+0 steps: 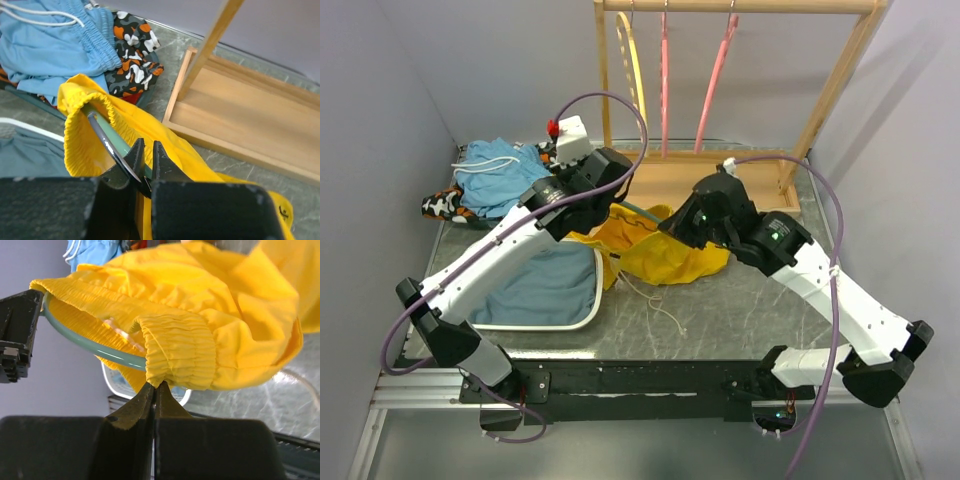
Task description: Place the shorts on the hanger
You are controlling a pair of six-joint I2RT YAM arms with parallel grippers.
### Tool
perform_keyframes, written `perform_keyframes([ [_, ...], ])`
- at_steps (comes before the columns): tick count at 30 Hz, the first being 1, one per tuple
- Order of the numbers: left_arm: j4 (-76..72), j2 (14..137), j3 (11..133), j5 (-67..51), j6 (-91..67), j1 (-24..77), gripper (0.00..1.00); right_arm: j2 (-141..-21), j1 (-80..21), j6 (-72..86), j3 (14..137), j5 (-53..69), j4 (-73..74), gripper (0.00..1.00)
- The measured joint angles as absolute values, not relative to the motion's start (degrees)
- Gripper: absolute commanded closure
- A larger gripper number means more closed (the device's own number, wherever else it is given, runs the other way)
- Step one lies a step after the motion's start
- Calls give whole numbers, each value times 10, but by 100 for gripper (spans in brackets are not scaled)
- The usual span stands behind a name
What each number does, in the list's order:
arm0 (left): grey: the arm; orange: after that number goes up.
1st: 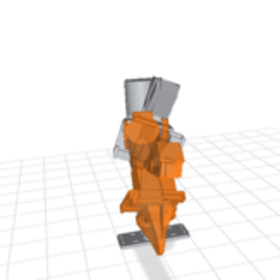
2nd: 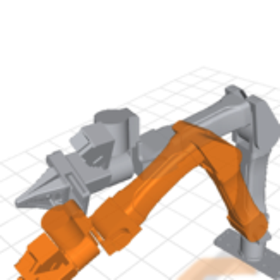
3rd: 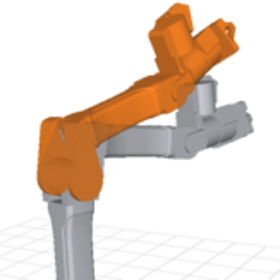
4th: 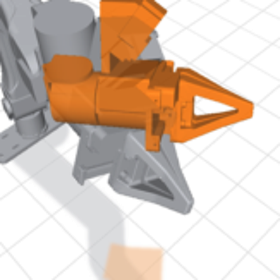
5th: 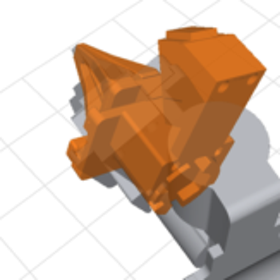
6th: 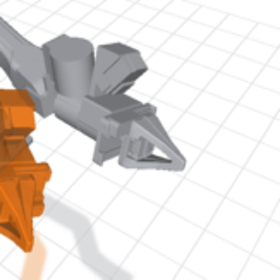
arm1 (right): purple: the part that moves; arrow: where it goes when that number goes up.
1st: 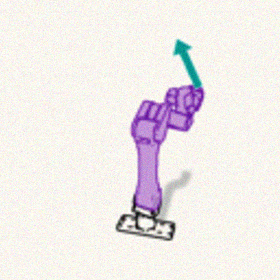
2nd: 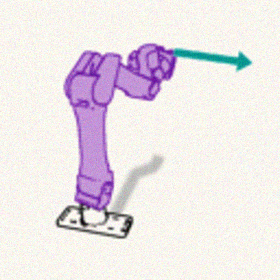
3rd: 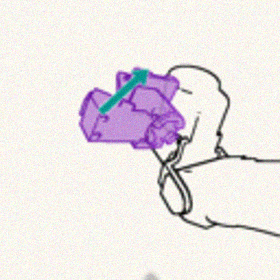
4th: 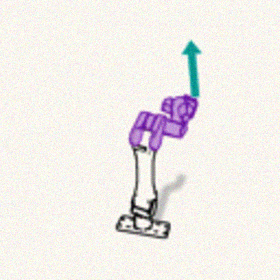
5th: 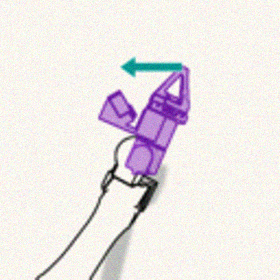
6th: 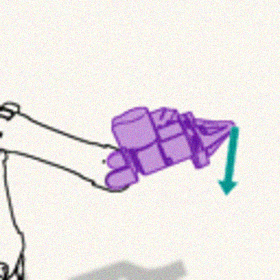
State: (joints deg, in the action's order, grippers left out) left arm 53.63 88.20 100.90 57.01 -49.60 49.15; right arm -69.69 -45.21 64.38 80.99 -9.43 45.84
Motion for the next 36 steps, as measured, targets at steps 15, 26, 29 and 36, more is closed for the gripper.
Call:
perform_keyframes([
  [15,561,899,1154,462,-382,482,99,-793,-451,542,1058,-100,524,100],
  [26,577,927,1160,409,-338,498,99,-747,-451,467,975,-74,480,57],
  [29,597,934,1160,378,-324,515,99,-704,-449,412,920,-54,423,45],
  [36,607,931,1160,328,-309,542,99,-622,-444,270,892,3,390,32],
])
